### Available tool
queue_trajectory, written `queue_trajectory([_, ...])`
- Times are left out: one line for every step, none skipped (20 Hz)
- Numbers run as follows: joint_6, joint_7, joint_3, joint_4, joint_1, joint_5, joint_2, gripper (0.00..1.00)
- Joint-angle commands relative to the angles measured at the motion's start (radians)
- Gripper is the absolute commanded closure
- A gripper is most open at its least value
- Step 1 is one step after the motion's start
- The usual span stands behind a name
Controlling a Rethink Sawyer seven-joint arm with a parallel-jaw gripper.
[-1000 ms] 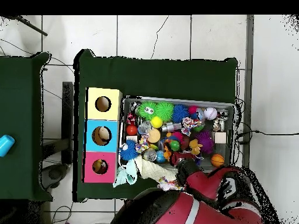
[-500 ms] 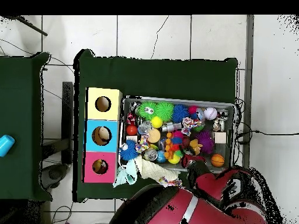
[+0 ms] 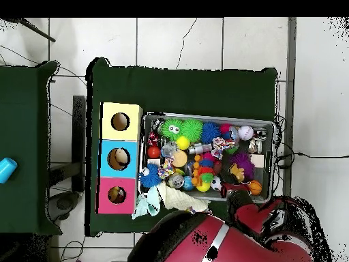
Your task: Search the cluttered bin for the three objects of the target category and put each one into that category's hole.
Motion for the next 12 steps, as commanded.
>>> queue_trajectory([0.113, -0.423, 0.013, -0.103, 0.019, 0.079, 0.046, 0.00])
queue_trajectory([0.113, -0.437, 0.007, -0.101, 0.020, 0.087, 0.046, 0.00])
queue_trajectory([0.112, -0.448, 0.002, -0.097, 0.023, 0.095, 0.044, 0.00])
queue_trajectory([0.108, -0.451, -0.004, -0.090, 0.025, 0.102, 0.039, 0.00])
queue_trajectory([0.104, -0.434, -0.010, -0.080, 0.029, 0.099, 0.025, 0.00])
queue_trajectory([0.107, -0.389, -0.016, -0.073, 0.038, 0.073, 0.010, 0.00])
queue_trajectory([0.109, -0.325, -0.022, -0.065, 0.052, 0.034, -0.009, 0.00])
queue_trajectory([0.104, -0.238, -0.028, -0.057, 0.067, -0.013, -0.030, 0.00])
queue_trajectory([0.096, -0.116, -0.035, -0.052, 0.090, -0.080, -0.046, 0.00])
queue_trajectory([0.081, 0.011, -0.049, -0.050, 0.118, -0.150, -0.057, 0.00])
queue_trajectory([0.066, 0.104, -0.062, -0.048, 0.142, -0.200, -0.065, 0.00])
queue_trajectory([0.052, 0.157, -0.072, -0.044, 0.157, -0.228, -0.074, 0.00])
